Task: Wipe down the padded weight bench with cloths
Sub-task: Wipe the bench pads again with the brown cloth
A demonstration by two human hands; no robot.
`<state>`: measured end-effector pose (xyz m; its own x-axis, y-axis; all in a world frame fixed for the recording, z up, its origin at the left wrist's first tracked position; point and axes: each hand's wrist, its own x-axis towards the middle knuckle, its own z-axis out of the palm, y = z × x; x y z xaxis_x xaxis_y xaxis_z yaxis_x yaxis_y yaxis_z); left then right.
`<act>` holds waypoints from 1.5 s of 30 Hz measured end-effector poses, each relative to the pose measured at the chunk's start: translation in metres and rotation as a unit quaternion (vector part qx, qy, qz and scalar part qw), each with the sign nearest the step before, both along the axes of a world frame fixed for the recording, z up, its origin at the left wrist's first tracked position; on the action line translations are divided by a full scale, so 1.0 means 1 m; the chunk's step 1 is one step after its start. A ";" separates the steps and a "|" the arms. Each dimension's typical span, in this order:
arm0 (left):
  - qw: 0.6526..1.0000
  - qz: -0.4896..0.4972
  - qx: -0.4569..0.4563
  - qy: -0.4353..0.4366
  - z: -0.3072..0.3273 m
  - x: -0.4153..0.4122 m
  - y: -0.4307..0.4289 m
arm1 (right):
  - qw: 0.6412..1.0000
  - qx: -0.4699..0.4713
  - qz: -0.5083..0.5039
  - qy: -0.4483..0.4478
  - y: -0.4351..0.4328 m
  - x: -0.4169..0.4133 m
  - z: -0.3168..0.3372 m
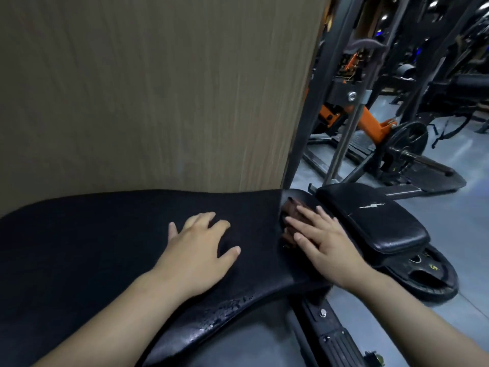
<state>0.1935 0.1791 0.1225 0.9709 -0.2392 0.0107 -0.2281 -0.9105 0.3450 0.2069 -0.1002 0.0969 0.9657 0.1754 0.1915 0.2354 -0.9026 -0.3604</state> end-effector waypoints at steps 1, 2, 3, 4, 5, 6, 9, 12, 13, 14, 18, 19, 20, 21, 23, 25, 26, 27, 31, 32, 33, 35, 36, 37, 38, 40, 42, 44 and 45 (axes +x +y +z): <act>1.000 0.009 -0.002 0.001 0.000 -0.004 0.007 | 1.000 -0.018 -0.014 -0.001 0.003 0.006 0.000; 1.000 0.016 -0.008 0.000 -0.001 -0.007 0.013 | 0.999 -0.026 -0.029 -0.001 0.004 0.013 0.000; 1.000 0.024 -0.016 -0.003 -0.003 -0.009 0.018 | 0.999 -0.022 -0.043 -0.001 0.005 0.021 0.002; 0.999 0.032 -0.024 -0.005 -0.004 -0.011 0.022 | 0.998 -0.012 -0.056 0.000 0.005 0.031 0.003; 0.999 0.037 -0.028 -0.006 -0.005 -0.013 0.025 | 0.998 -0.003 -0.067 0.002 0.004 0.041 0.004; 0.999 0.039 -0.024 -0.007 -0.006 -0.013 0.028 | 0.997 -0.001 -0.075 0.008 0.003 0.052 0.005; 0.999 0.034 -0.001 -0.019 -0.007 -0.012 0.033 | 0.996 -0.009 -0.091 0.023 0.005 0.082 0.011; 0.999 0.037 0.004 -0.028 -0.006 -0.010 0.039 | 0.993 0.011 -0.111 0.037 0.008 0.109 0.017; 0.999 0.039 0.006 -0.027 -0.006 -0.011 0.041 | 0.992 0.014 -0.115 0.040 0.009 0.116 0.017; 0.999 0.042 0.007 -0.024 -0.006 -0.012 0.043 | 0.992 0.015 -0.118 0.042 0.009 0.122 0.015; 0.998 0.047 0.036 0.004 -0.011 -0.011 0.052 | 0.993 -0.016 -0.110 0.041 0.014 0.124 0.014; 0.998 0.048 0.043 0.013 -0.012 -0.010 0.054 | 0.994 -0.020 -0.098 0.036 0.016 0.118 0.013; 0.997 0.048 0.047 0.022 -0.013 -0.009 0.055 | 0.996 -0.022 -0.080 0.027 0.018 0.110 0.013; 0.997 0.048 0.049 0.031 -0.013 -0.008 0.056 | 0.998 -0.025 -0.057 0.017 0.021 0.101 0.012; 0.997 0.047 0.048 0.037 -0.014 -0.006 0.057 | 0.999 -0.036 0.001 0.007 0.031 0.075 0.009; 0.997 0.045 0.047 0.037 -0.015 -0.006 0.057 | 0.998 -0.043 0.051 0.015 0.043 0.043 0.007; 0.997 0.045 0.047 0.037 -0.015 -0.007 0.058 | 0.996 -0.044 0.074 0.016 0.048 0.027 0.005; 0.997 0.044 0.047 0.037 -0.015 -0.007 0.058 | 0.994 -0.041 0.096 0.015 0.054 0.012 0.004; 0.997 0.045 0.052 0.039 -0.015 -0.009 0.059 | 0.987 -0.037 0.158 -0.006 0.074 -0.027 0.001; 0.997 0.045 0.052 0.041 -0.014 -0.010 0.060 | 0.986 -0.041 0.164 -0.009 0.077 -0.031 0.000; 0.997 0.045 0.052 0.043 -0.014 -0.011 0.061 | 0.984 -0.047 0.169 -0.010 0.079 -0.032 0.000; 0.996 0.049 0.055 0.047 -0.012 -0.013 0.065 | 0.983 -0.056 0.172 -0.011 0.080 -0.023 0.001; 0.996 0.052 0.056 0.049 -0.012 -0.014 0.067 | 0.984 -0.058 0.170 -0.009 0.079 -0.014 0.001; 0.996 0.056 0.057 0.050 -0.011 -0.014 0.069 | 0.985 -0.061 0.163 -0.007 0.079 -0.001 0.001; 0.995 0.059 0.060 0.051 -0.010 -0.015 0.072 | 0.986 -0.063 0.152 -0.006 0.079 0.014 0.001; 0.994 0.067 0.068 0.053 -0.009 -0.015 0.077 | 0.991 -0.063 0.119 0.004 0.080 0.051 0.003; 0.993 0.074 0.074 0.056 -0.008 -0.016 0.083 | 0.995 -0.060 0.078 0.015 0.084 0.087 0.004; 0.992 0.080 0.077 0.061 -0.008 -0.017 0.088 | 0.998 -0.047 0.038 0.026 0.091 0.116 0.004; 0.991 0.083 0.078 0.063 -0.008 -0.019 0.090 | 0.998 -0.040 0.024 0.029 0.097 0.126 0.004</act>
